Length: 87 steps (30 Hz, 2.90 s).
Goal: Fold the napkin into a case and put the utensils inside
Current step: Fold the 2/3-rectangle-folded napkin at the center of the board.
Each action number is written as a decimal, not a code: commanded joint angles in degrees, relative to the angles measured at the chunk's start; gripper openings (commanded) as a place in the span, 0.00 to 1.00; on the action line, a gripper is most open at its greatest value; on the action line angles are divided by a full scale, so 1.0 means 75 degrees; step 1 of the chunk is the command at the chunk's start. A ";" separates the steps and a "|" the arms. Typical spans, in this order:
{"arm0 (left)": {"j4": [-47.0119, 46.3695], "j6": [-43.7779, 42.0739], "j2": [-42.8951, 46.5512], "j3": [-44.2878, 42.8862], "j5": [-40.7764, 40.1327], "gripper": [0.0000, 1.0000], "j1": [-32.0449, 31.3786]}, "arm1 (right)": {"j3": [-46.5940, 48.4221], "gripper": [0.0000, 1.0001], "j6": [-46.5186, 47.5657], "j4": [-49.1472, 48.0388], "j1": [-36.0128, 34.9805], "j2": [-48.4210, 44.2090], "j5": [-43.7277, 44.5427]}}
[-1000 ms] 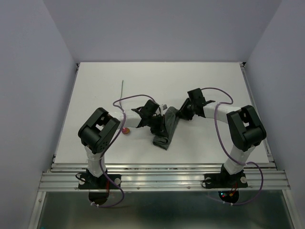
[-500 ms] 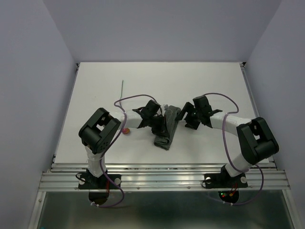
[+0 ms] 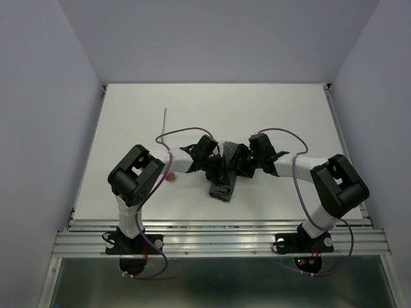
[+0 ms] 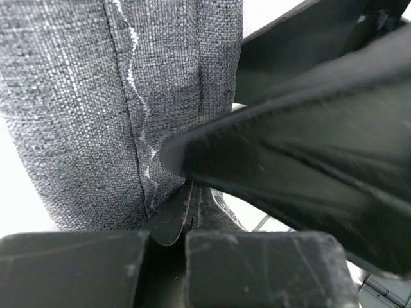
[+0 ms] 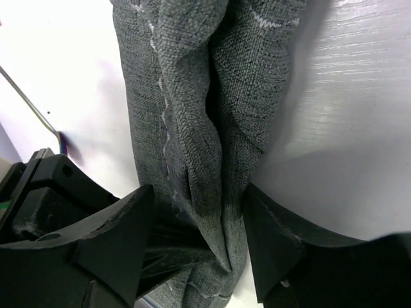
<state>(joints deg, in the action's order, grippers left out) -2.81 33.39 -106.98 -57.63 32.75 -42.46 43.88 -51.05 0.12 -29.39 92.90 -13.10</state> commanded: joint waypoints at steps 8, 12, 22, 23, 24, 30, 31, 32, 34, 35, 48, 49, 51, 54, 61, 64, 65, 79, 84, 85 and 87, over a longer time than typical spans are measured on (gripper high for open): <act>-0.0141 -0.0080 0.0517 -0.0168 0.0051 0.00 -0.0128 | -0.0319 0.18 -0.0248 0.0254 -0.0101 0.0632 0.0528; 0.0057 -0.0115 0.0962 -0.0133 0.0016 0.01 -0.0128 | -0.0331 0.04 -0.0237 0.0254 -0.0101 0.0691 0.0575; 0.0574 -0.0338 0.1877 0.0359 -0.0441 0.19 -0.0116 | -0.0296 0.01 -0.0155 0.0254 -0.0101 0.0656 0.0599; 0.0574 -0.0361 0.1854 0.0429 -0.0464 0.10 -0.0128 | -0.0296 0.01 -0.0155 0.0254 -0.0101 0.0644 0.0587; 0.0574 -0.0373 0.1738 0.0453 -0.0465 0.06 -0.0128 | -0.0296 0.01 -0.0155 0.0254 -0.0101 0.0644 0.0599; 0.0155 -0.0374 0.1199 0.0640 -0.0395 0.00 -0.0198 | -0.0249 0.01 -0.0166 0.0254 -0.0101 0.0691 0.0575; 0.0094 -0.0362 0.1139 0.0640 -0.0336 0.00 -0.0233 | -0.0237 0.01 -0.0178 0.0254 -0.0101 0.0679 0.0587; 0.0047 -0.0350 0.1069 0.0640 -0.0324 0.00 -0.0361 | -0.0237 0.01 -0.0178 0.0254 -0.0101 0.0691 0.0587; -0.0059 -0.0338 0.0765 0.0617 -0.0289 0.00 -0.0491 | -0.0202 0.01 -0.0202 0.0254 -0.0101 0.0691 0.0552; -0.0082 -0.0327 0.0671 0.0605 -0.0289 0.00 -0.0561 | -0.0179 0.01 -0.0213 0.0254 -0.0101 0.0703 0.0552; 0.0023 -0.0420 0.0295 0.0265 -0.0500 0.00 -0.0796 | -0.0295 0.56 -0.0061 0.1026 -0.0101 -0.0175 0.0786; 0.0011 -0.0443 0.0237 0.0289 -0.0477 0.00 -0.0796 | -0.0458 0.59 -0.0061 0.1073 -0.0101 -0.0269 0.0763; -0.0070 -0.0386 0.0213 0.0371 -0.0465 0.00 -0.0808 | -0.0693 0.59 -0.0026 0.1097 -0.0101 -0.0562 0.0542; -0.0199 -0.0327 0.0271 0.0511 -0.0453 0.00 -0.0808 | -0.1138 0.59 0.0056 0.1086 -0.0101 -0.0808 0.0131; -0.0551 -0.0069 0.0389 0.0652 -0.0547 0.00 -0.0808 | -0.1877 0.59 0.0291 0.1261 -0.0453 -0.1277 -0.0608; -0.0668 0.0025 0.0296 0.0629 -0.0500 0.00 -0.0808 | -0.2252 0.59 0.0267 0.1156 -0.0453 -0.1639 -0.0760; -0.0692 0.0060 0.0272 0.0617 -0.0500 0.00 -0.0808 | -0.2334 0.59 0.0256 0.1098 -0.0453 -0.1699 -0.0830; -0.0879 0.0353 0.0061 0.0477 -0.0629 0.00 -0.0808 | -0.2768 0.54 0.0642 0.0734 -0.0593 -0.1711 -0.1838; -0.0915 0.0318 0.0014 0.0476 -0.0617 0.00 -0.0808 | -0.2932 0.53 0.0654 0.0676 -0.0593 -0.1933 -0.1968; -0.0926 0.0318 0.0037 0.0488 -0.0605 0.00 -0.0808 | -0.2932 0.53 0.0654 0.0675 -0.0593 -0.1946 -0.1921; -0.0950 0.0295 0.0061 0.0488 -0.0594 0.00 -0.0819 | -0.2909 0.53 0.0642 0.0641 -0.0593 -0.1876 -0.1863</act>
<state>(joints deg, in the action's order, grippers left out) -8.95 36.69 -105.62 -53.63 31.05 -48.27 24.49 -48.36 -1.52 -32.73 77.58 -28.21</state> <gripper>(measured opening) 0.022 0.529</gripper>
